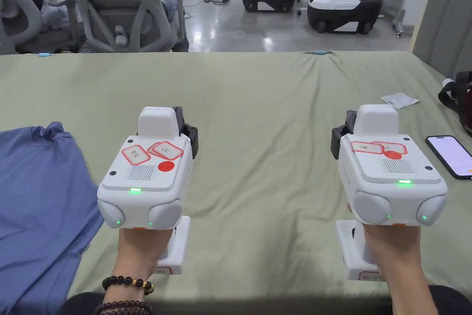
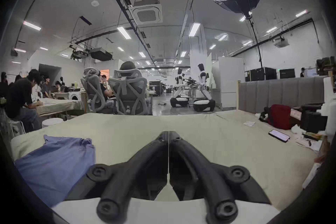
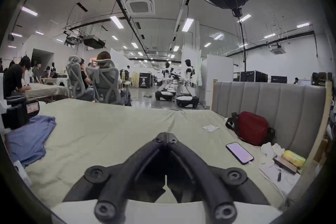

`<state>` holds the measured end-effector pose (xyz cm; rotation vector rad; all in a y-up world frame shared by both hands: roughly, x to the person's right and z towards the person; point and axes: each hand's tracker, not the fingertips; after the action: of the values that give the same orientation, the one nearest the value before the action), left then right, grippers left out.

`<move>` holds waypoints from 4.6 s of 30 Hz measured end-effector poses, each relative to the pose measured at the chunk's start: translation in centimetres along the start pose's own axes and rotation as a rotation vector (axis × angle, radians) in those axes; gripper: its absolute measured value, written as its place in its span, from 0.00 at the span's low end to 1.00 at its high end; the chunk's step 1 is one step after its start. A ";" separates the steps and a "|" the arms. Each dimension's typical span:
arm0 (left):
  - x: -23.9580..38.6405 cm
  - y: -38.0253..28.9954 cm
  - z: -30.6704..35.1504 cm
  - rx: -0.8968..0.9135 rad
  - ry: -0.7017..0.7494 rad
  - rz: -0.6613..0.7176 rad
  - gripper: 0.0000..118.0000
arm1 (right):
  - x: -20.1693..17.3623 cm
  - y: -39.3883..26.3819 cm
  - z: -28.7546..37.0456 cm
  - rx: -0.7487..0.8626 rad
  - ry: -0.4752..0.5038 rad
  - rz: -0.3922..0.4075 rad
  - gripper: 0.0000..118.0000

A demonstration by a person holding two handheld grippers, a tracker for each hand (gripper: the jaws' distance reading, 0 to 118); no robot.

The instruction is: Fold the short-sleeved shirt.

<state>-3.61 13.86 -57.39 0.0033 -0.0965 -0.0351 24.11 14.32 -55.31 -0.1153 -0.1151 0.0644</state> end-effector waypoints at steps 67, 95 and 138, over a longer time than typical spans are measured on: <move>-33.0 -8.6 -17.5 -0.674 0.240 0.072 0.02 | -28.4 -1.6 -7.7 -0.110 0.563 0.090 0.00; 26.0 -9.5 -24.9 -0.692 -0.789 -0.215 0.02 | 5.5 -0.9 -0.4 -0.175 -0.049 0.014 0.00; -7.3 -5.7 -37.6 -0.654 -0.085 -0.103 0.93 | -2.8 -4.3 -9.3 -0.289 0.045 0.007 0.07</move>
<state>-7.43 8.47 -95.57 -0.6473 -0.1667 -0.1683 22.70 8.82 -64.27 -0.4060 -0.0787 0.0519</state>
